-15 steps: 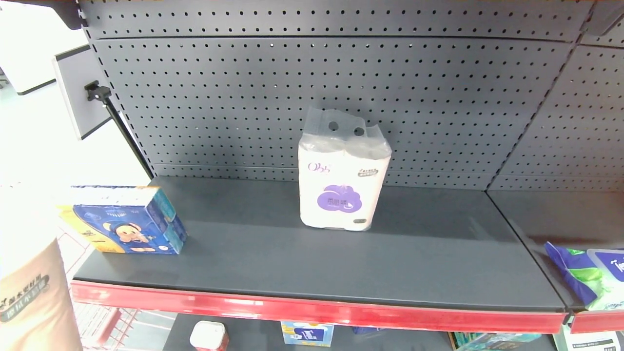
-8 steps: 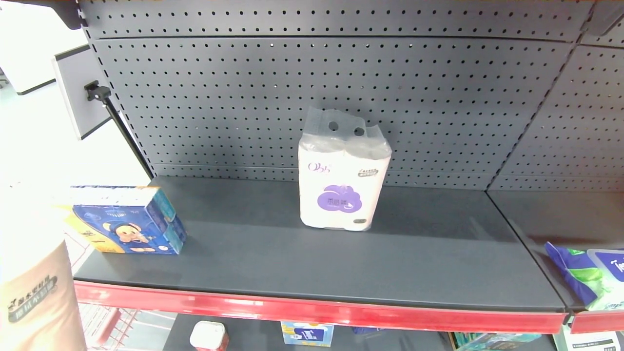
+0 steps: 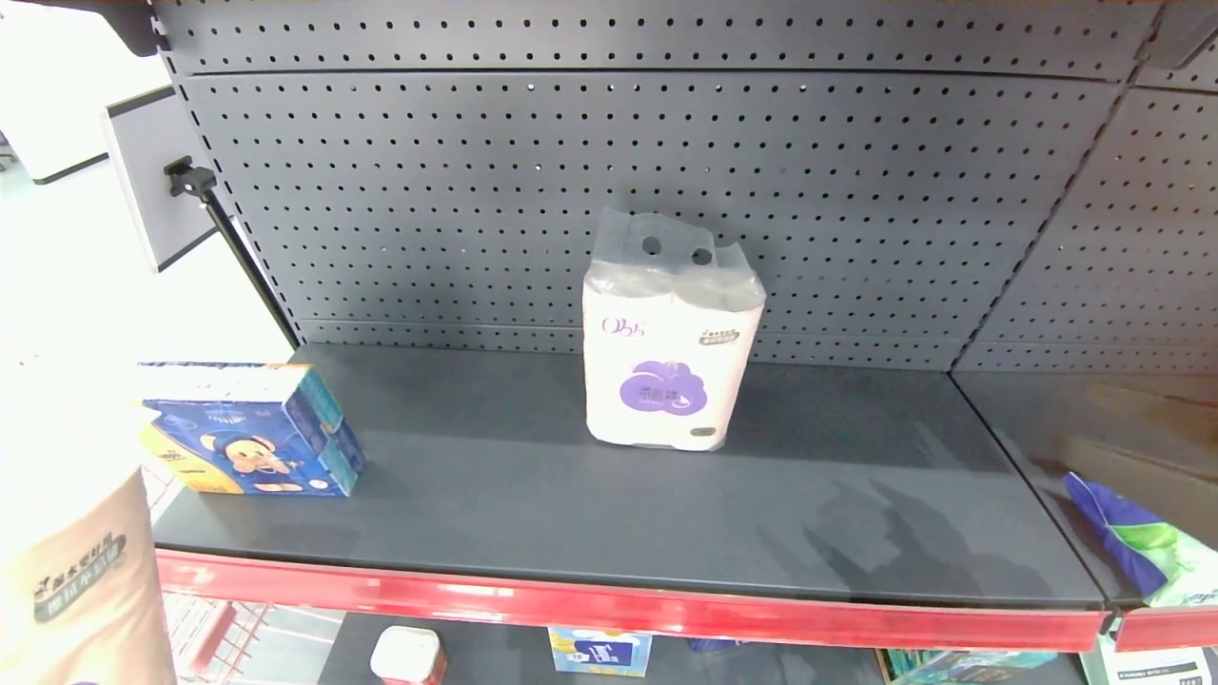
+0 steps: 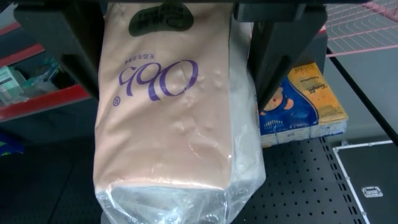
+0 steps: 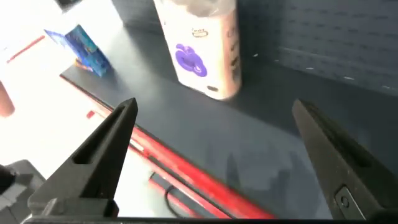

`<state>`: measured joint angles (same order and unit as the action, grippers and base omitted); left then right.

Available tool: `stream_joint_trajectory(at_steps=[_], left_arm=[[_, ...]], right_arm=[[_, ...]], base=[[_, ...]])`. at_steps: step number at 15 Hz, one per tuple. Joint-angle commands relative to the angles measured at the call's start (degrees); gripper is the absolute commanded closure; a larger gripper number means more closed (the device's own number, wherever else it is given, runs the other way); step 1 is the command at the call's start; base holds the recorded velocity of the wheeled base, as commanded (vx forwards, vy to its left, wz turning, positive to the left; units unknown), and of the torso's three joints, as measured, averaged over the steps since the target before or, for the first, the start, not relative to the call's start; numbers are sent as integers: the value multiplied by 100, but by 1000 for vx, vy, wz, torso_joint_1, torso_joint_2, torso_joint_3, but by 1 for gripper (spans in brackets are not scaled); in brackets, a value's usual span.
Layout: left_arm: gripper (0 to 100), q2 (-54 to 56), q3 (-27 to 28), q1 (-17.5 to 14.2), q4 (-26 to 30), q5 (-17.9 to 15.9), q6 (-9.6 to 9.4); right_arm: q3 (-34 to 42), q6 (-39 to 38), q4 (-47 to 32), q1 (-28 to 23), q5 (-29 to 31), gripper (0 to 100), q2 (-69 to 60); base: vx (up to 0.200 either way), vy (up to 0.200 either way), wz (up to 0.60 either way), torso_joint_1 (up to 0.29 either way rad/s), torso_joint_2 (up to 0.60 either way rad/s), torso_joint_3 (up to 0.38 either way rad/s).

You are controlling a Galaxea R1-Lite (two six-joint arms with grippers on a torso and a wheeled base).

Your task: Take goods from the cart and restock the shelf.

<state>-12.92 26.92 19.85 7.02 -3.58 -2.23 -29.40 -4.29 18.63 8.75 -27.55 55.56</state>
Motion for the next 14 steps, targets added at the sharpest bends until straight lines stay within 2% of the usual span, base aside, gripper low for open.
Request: stream_joint_trajectory(at_steps=[1,2,5,11,14], left_arm=[[100,-96,7,2,1,-11,3],[100,-114,-29,2,1,-11,3],[100,-149,15,2,1,-11,3],[100,-360,112,-7,45,-2,3],[100,-360,112,-7,45,7,12]], right_arm=[[-250,579,915,-84,-752,0,2178],[-391,825,1257,-137,-1121,0,2653],[-839,965,1732,-146,-1393,0,3663],[-2298,1238,1732,-23,-1622,0,4867],[-2456,1211,1723,241,-1780,0,5008]], base=[[0,0,0,0,0,0],[0,0,0,0,0,0],[0,0,0,0,0,0],[0,0,0,0,0,0],[0,0,0,0,0,0]])
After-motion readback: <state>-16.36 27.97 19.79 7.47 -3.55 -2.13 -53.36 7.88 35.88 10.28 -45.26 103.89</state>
